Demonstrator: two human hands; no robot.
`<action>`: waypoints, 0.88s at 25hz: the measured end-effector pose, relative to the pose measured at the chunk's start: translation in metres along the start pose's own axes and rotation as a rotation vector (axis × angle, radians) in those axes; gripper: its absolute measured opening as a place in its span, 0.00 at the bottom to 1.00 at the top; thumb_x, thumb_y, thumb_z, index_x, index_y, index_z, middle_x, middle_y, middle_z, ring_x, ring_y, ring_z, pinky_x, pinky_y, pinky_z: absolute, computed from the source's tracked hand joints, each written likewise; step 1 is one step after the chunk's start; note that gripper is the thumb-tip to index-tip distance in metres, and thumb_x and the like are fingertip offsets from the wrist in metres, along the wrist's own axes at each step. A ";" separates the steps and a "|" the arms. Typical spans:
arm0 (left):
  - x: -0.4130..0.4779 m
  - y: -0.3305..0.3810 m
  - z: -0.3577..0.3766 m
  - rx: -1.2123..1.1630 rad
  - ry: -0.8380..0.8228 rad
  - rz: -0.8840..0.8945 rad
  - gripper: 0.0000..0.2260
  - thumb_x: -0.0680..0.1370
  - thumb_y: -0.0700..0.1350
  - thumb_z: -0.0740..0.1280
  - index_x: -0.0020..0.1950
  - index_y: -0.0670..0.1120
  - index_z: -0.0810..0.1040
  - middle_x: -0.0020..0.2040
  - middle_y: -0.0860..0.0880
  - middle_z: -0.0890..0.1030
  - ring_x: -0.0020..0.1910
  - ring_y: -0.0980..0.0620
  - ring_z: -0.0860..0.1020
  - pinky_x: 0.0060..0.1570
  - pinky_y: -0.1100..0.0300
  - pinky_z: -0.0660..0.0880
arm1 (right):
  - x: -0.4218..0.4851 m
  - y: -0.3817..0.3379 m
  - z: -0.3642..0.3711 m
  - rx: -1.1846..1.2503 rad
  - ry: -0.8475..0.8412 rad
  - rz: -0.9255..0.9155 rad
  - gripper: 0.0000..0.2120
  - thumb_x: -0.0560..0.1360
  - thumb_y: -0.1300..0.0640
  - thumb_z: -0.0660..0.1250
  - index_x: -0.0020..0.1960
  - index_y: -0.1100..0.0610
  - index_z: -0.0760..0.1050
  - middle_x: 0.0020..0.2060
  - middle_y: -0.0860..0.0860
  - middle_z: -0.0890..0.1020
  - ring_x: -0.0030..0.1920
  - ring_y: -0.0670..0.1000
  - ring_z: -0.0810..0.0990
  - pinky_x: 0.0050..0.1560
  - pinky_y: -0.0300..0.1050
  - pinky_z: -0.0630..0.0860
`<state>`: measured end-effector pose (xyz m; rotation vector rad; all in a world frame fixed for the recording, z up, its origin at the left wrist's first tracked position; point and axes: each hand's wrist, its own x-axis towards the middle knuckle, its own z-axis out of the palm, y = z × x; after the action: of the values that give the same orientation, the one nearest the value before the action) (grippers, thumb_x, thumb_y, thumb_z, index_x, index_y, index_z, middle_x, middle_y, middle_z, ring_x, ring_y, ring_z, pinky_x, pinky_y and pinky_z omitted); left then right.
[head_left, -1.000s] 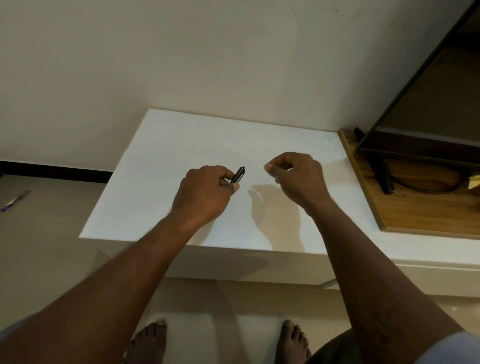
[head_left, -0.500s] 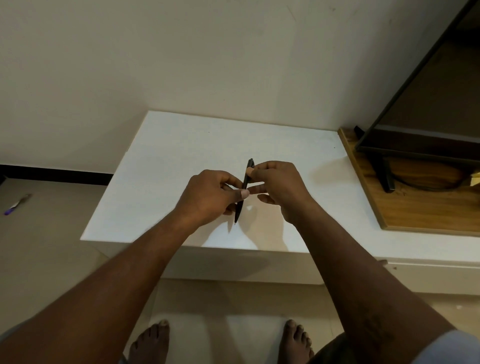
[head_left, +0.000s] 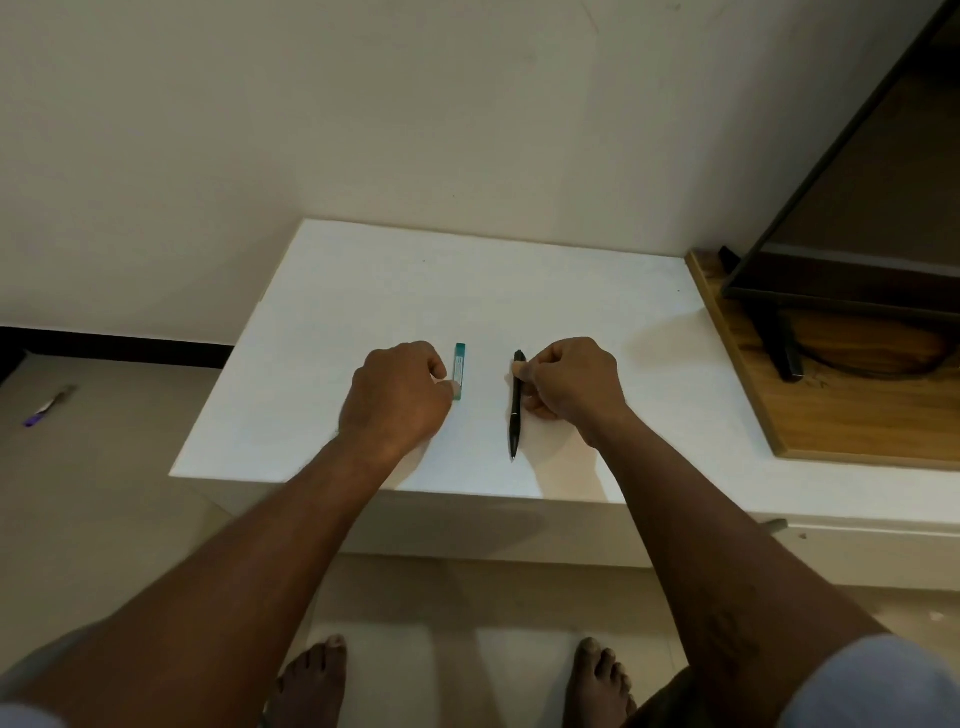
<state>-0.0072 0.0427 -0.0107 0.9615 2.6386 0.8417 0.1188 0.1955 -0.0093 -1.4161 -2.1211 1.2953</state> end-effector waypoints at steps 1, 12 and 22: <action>0.001 0.000 0.002 0.004 0.012 -0.008 0.10 0.77 0.54 0.74 0.51 0.49 0.82 0.49 0.50 0.85 0.49 0.46 0.81 0.45 0.57 0.72 | 0.000 0.000 0.001 -0.023 0.005 -0.016 0.12 0.75 0.56 0.77 0.41 0.64 0.83 0.31 0.55 0.87 0.33 0.54 0.89 0.49 0.56 0.87; 0.006 0.017 0.010 0.191 -0.017 -0.067 0.15 0.75 0.55 0.71 0.36 0.46 0.74 0.36 0.48 0.79 0.32 0.50 0.74 0.28 0.60 0.62 | -0.006 -0.016 -0.019 -0.109 0.105 -0.149 0.07 0.77 0.49 0.71 0.43 0.52 0.81 0.35 0.51 0.88 0.41 0.55 0.88 0.50 0.59 0.86; -0.004 0.017 -0.005 0.285 -0.153 0.041 0.16 0.71 0.60 0.73 0.39 0.48 0.79 0.34 0.49 0.80 0.33 0.51 0.76 0.30 0.59 0.67 | -0.016 -0.029 -0.009 -0.161 -0.055 -0.251 0.09 0.77 0.47 0.75 0.45 0.53 0.83 0.39 0.49 0.88 0.36 0.50 0.88 0.48 0.53 0.86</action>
<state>0.0032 0.0483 0.0032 1.1014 2.6574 0.3859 0.1156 0.1832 0.0224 -1.1346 -2.3952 1.1019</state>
